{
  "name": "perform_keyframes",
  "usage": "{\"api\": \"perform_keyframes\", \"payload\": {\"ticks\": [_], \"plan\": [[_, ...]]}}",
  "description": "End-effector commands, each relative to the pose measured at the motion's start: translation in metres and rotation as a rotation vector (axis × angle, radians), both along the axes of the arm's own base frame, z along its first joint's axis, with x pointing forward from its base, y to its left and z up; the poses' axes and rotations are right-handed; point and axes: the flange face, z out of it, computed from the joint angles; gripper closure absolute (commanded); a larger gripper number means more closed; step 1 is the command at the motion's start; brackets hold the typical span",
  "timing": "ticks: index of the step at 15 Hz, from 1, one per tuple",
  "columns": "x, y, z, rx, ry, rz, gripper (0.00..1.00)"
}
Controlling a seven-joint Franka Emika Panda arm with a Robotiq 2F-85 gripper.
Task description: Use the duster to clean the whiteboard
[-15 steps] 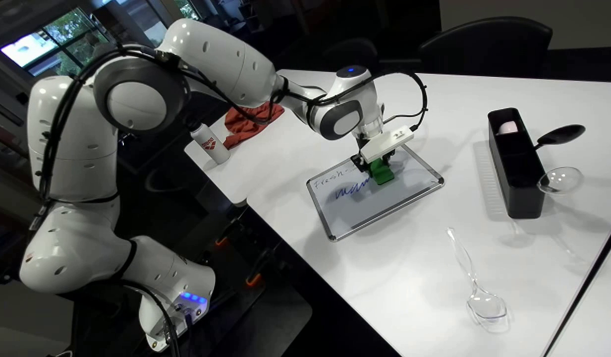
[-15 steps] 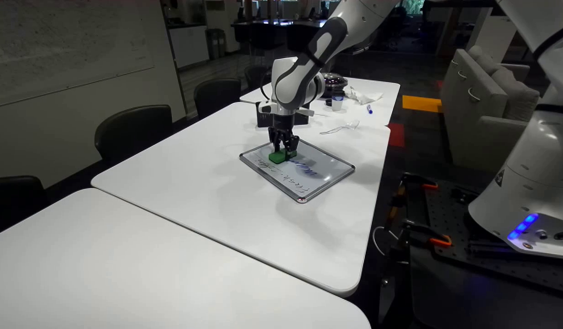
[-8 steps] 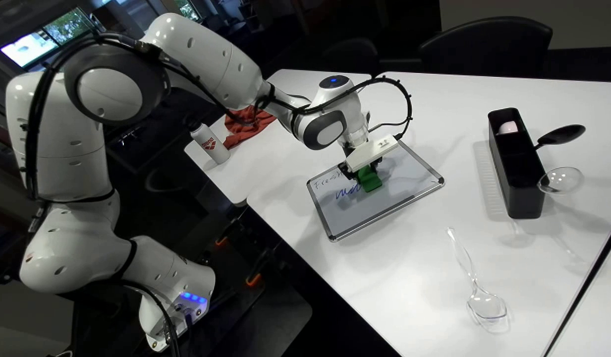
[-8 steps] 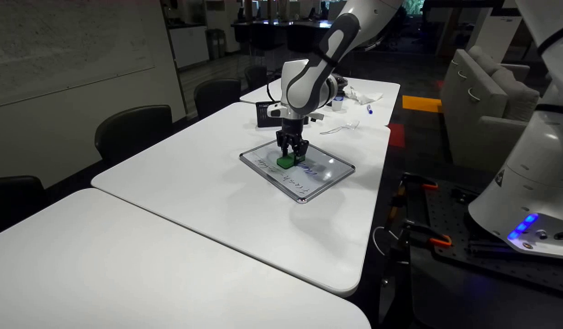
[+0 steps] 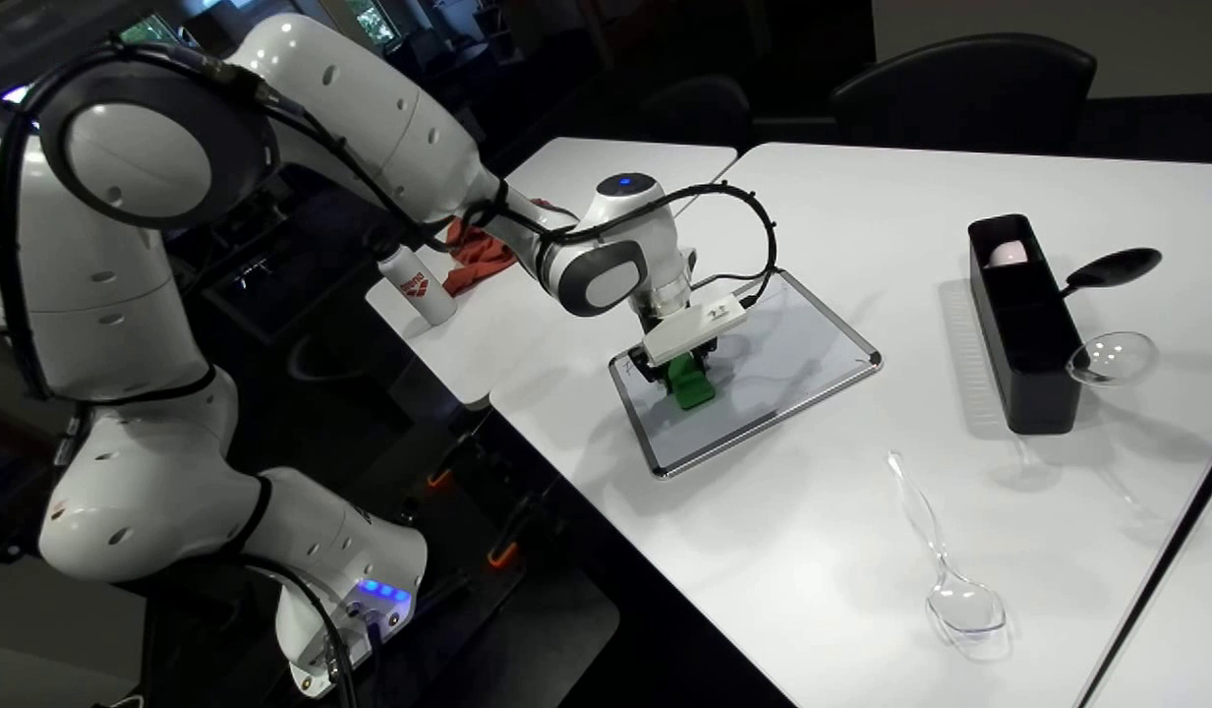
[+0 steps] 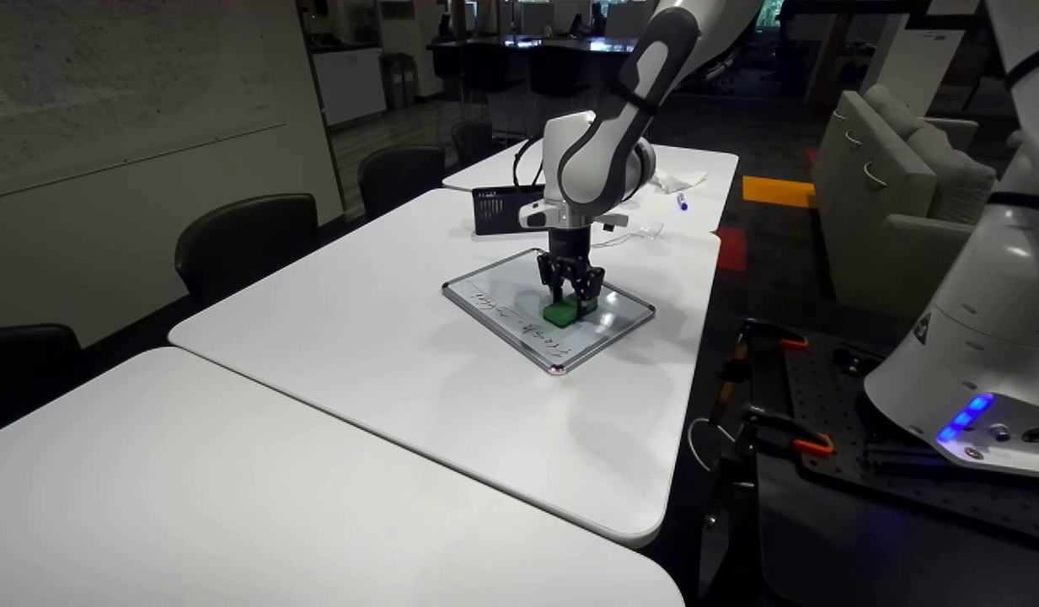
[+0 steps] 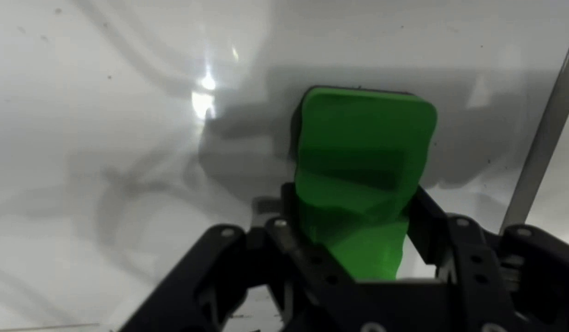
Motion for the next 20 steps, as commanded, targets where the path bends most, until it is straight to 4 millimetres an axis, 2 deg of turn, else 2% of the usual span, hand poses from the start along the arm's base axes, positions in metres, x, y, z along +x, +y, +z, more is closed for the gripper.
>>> {"api": "perform_keyframes", "payload": {"ticks": [1, 6, 8, 14, 18, 20], "plan": [[-0.044, 0.019, -0.021, 0.029, 0.074, 0.024, 0.67], [-0.067, 0.030, -0.018, 0.050, 0.115, 0.050, 0.67], [-0.072, 0.030, -0.010, 0.025, 0.094, 0.051, 0.67], [-0.084, 0.039, 0.044, -0.114, -0.236, 0.049, 0.67], [-0.078, 0.046, 0.095, -0.165, -0.460, 0.031, 0.67], [-0.070, 0.038, 0.124, -0.195, -0.565, -0.010, 0.67]]}}
